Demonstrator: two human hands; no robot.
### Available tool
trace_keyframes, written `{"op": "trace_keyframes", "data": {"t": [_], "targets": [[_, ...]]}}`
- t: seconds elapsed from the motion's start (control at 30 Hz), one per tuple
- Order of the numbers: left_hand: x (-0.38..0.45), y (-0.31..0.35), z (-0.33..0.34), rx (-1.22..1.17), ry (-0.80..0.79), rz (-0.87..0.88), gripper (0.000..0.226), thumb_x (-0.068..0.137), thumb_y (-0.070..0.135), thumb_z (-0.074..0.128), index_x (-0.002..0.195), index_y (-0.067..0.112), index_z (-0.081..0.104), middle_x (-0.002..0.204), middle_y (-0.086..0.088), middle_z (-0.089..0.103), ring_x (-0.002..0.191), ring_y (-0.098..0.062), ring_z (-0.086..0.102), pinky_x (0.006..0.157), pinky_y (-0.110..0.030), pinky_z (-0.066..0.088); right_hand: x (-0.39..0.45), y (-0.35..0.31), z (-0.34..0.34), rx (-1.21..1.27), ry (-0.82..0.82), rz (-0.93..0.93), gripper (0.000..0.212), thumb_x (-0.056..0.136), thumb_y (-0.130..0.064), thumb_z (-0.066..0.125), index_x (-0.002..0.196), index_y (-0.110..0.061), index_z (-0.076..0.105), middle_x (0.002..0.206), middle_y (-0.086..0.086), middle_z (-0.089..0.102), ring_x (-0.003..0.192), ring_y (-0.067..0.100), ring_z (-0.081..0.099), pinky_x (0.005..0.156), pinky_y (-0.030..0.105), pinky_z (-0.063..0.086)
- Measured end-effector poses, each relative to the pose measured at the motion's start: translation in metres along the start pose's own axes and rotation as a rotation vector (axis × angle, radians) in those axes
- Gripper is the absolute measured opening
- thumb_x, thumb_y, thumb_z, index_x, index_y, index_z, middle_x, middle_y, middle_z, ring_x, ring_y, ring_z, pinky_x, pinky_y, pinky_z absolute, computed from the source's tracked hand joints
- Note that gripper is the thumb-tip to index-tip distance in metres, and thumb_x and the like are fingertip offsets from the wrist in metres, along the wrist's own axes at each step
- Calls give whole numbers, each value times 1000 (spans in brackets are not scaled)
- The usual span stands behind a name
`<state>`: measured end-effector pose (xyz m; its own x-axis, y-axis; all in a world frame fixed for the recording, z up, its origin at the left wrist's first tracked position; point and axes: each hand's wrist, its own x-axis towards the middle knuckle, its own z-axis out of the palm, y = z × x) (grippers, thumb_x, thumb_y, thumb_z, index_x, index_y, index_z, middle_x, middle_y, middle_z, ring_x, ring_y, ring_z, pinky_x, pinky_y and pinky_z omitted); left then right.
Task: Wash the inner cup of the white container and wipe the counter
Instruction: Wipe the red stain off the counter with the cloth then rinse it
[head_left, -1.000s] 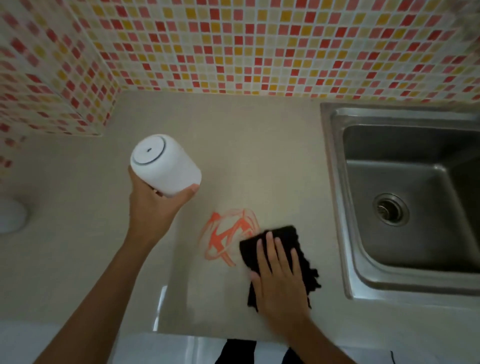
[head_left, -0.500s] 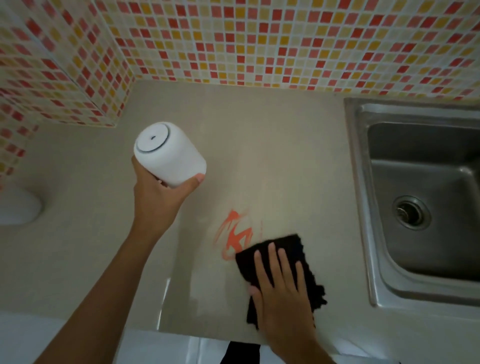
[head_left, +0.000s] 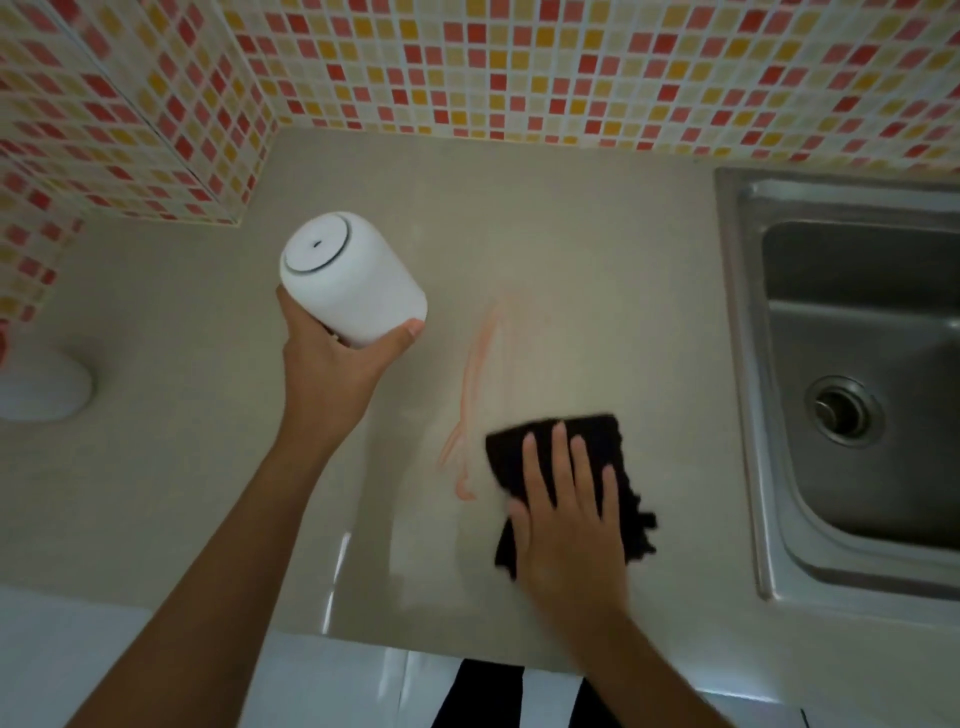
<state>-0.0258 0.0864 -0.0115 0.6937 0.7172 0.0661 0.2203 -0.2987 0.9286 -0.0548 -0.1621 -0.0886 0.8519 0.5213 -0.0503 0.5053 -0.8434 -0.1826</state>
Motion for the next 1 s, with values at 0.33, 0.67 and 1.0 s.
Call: {"op": "trace_keyframes", "data": {"t": [0.33,0.67,1.0], "targets": [[0,0,9,8,41,23,101,66,33,87,144,20,24,134,10,49,116,5,52,90,-16,49,177,-3,-3,26,-14,11,56,98,-45,19,150,-25,25,157,9,21,145,27,20,114,53,11],[9,5,11,-27,79,-12,101,66,36,87,143,25,23,133,13,49,116,6,52,92,-18,49,1,-2,-10,-97,-25,-122,54,95,-44,32,146,-26,34,152,14,33,137,35,35,111,63,15],[20,13,29,-77,95,4,96,67,33,87,141,23,26,126,19,50,113,8,52,90,-16,49,275,39,-14,-38,-25,20,57,100,-48,9,152,-25,13,160,4,11,147,24,6,117,53,2]]}}
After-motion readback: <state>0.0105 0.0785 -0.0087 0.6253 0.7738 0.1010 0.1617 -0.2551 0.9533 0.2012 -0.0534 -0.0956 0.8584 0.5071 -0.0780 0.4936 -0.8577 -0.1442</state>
